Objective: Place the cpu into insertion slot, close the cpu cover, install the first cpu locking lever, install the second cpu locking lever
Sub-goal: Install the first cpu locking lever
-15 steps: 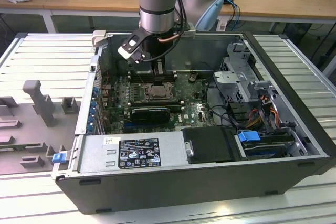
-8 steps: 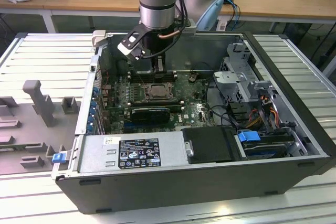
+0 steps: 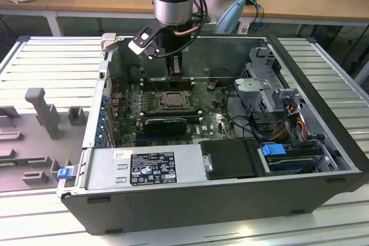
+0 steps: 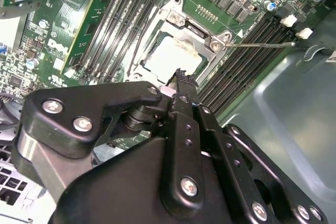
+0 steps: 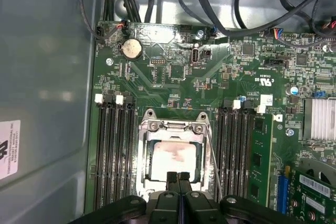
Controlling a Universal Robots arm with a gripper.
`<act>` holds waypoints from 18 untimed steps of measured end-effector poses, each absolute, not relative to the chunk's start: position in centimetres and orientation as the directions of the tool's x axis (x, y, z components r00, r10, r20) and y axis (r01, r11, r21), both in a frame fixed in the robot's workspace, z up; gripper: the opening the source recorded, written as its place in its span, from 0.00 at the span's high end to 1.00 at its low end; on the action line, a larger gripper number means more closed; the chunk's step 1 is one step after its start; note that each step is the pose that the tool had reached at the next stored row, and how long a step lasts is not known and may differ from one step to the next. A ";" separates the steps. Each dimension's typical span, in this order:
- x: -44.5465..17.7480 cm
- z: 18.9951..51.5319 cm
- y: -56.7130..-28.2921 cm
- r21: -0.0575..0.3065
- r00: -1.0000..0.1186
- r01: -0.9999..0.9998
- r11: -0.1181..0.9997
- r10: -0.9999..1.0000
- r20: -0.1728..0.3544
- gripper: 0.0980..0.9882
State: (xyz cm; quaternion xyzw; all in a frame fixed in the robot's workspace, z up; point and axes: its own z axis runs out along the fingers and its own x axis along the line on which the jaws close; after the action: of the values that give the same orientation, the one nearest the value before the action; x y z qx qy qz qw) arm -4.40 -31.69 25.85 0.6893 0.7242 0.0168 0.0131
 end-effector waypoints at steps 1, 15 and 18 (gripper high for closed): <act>-4.4 26.0 -31.7 0.042 -0.049 0.998 0.049 0.999 0.004 0.99; -4.4 28.1 -31.7 0.043 -0.068 0.997 0.068 0.998 0.004 0.99; -4.4 28.0 -31.7 0.042 -0.147 0.988 0.146 0.989 0.004 0.99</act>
State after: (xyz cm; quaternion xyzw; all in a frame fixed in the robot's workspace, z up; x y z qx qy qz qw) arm -4.40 -31.69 28.05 0.6530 0.7570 0.0173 0.0123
